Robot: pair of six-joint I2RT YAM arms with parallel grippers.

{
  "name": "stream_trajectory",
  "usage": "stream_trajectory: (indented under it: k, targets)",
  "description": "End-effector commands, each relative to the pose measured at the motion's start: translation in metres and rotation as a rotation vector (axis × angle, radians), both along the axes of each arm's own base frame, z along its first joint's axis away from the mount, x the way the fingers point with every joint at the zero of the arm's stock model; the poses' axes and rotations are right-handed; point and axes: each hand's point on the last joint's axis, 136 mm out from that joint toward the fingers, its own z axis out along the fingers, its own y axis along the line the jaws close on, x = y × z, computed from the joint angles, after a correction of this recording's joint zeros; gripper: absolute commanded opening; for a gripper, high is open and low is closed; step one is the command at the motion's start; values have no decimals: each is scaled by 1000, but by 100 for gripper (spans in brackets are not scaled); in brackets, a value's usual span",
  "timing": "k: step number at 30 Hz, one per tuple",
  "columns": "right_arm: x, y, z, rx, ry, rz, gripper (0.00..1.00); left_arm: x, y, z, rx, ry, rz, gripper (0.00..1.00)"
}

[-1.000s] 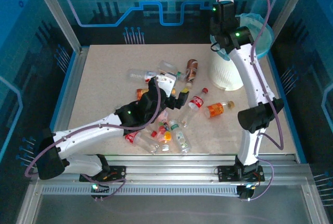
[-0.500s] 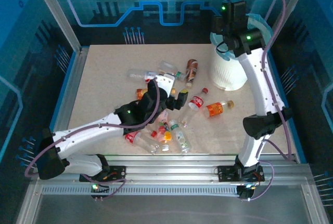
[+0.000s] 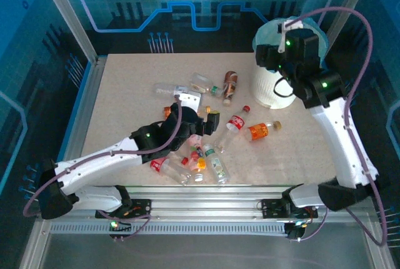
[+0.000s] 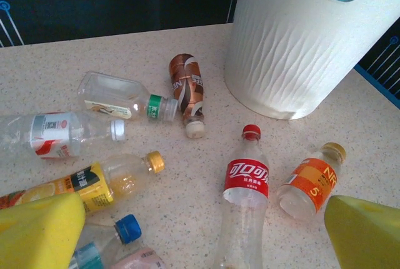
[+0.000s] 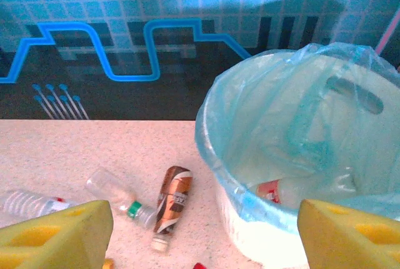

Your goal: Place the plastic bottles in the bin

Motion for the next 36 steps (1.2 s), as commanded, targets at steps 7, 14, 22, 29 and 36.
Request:
stream_trajectory:
  k: [7,14,22,29,36]
  targets:
    - [-24,29,-28,124,65,138,78,-1,12,-6,42,-1,23,99]
    - [-45,36,-69,108,174,190,76,-2,12,-15,90,24,15,99]
    - [-67,41,-127,86,335,217,74,-10,20,-39,111,109,34,99]
    - [-89,50,-180,93,487,240,74,-24,32,-68,117,217,58,99]
    - [-94,44,-193,78,516,212,74,-21,3,-90,268,296,-77,99]
